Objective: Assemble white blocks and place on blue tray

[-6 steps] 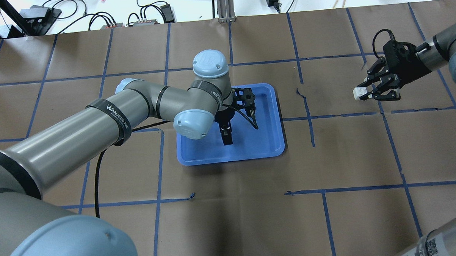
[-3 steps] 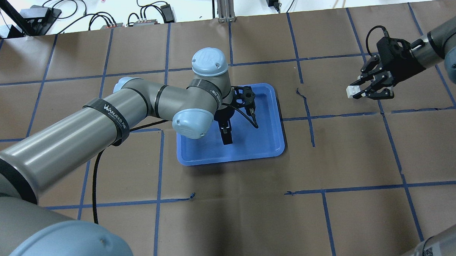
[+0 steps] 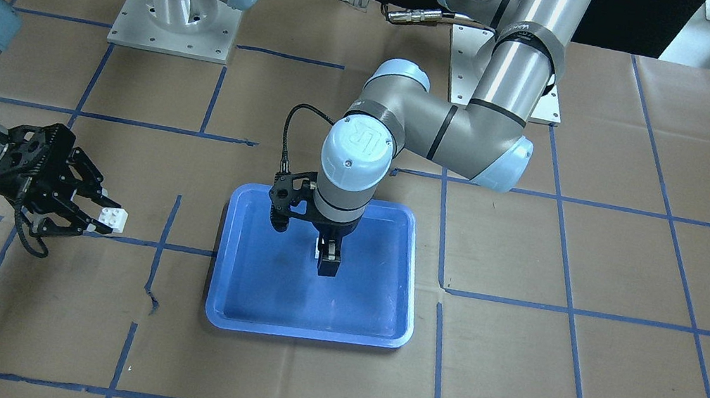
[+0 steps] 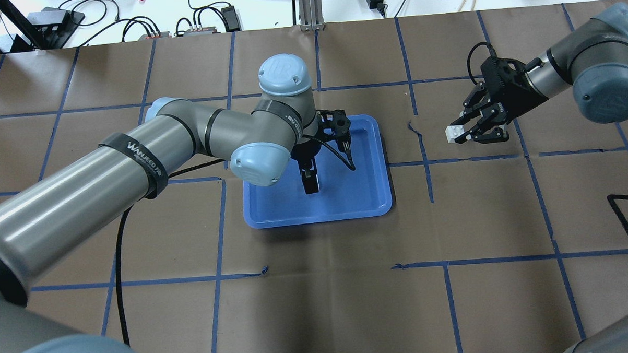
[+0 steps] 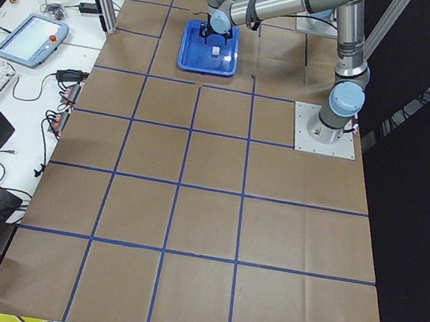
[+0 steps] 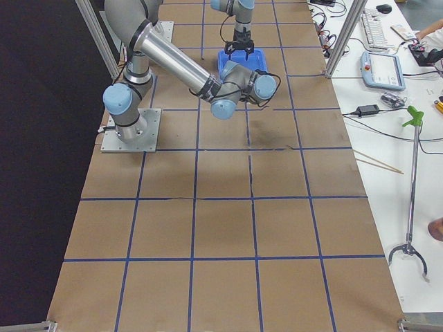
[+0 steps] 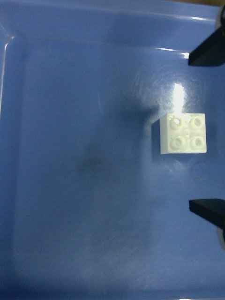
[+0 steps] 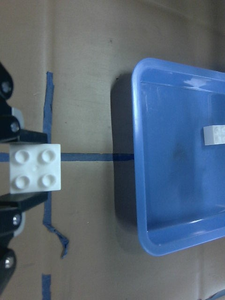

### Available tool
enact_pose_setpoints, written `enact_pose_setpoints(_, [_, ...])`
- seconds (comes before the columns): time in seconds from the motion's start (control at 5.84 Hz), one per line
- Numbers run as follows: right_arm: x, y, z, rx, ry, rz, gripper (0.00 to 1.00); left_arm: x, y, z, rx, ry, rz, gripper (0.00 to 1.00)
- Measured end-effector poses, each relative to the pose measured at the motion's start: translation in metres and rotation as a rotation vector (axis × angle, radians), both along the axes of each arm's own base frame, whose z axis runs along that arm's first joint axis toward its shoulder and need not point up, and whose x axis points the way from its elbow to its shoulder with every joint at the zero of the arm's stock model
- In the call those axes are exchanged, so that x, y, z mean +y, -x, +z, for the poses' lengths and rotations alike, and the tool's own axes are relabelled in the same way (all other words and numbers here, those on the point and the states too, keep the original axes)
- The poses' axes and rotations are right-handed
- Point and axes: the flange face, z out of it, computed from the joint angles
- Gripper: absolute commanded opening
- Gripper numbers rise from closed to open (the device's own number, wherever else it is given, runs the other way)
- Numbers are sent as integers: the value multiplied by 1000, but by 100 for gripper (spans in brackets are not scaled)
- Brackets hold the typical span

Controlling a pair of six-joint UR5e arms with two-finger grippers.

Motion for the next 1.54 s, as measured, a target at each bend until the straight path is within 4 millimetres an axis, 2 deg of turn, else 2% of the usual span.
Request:
enact_pose_setpoints(0.17, [2,-11,-3,-14,1,10,33,8,-24,42,-11,-21,80,99])
enact_pose_setpoints(0.51, [1,-31,-2,-12,10,17,33,20,-87,123,-32,-71,270,99])
enact_pose_setpoints(0.68, [-1,-53,1,1,16,10,33,29,-112,152,-40,-92,331,98])
enact_pose_setpoints(0.86, [-3,-84,5,17,21,-9,33,42,-132,180,-37,-88,397,97])
enact_pose_setpoints(1.2, [7,-148,1,36,32,-79,33,68,-151,223,-25,-26,545,98])
enact_pose_setpoints(1.37, [18,-172,-8,35,52,-120,33,69,-167,236,-18,-1,632,98])
enact_pose_setpoints(1.54, [27,-193,-18,30,67,-148,33,66,-193,246,-10,18,745,98])
